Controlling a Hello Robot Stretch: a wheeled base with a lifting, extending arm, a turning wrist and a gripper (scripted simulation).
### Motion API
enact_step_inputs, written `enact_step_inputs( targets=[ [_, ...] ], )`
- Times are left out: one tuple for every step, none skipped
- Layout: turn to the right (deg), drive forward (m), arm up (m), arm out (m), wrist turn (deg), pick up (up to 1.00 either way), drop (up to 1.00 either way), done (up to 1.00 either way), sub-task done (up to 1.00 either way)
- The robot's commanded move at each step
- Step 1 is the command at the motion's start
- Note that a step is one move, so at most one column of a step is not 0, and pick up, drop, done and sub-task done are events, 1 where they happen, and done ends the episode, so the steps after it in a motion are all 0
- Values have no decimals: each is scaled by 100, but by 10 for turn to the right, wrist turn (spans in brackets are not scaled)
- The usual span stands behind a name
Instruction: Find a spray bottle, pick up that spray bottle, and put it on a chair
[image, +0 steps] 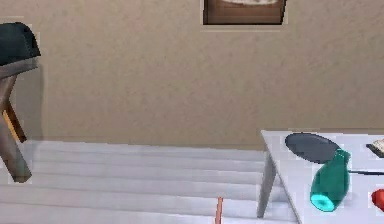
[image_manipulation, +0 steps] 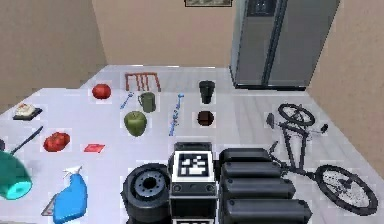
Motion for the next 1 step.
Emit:
enact_step_inputs(
  targets=[
    [-330,0,0,0,0,0,0,0,0]
  ],
)
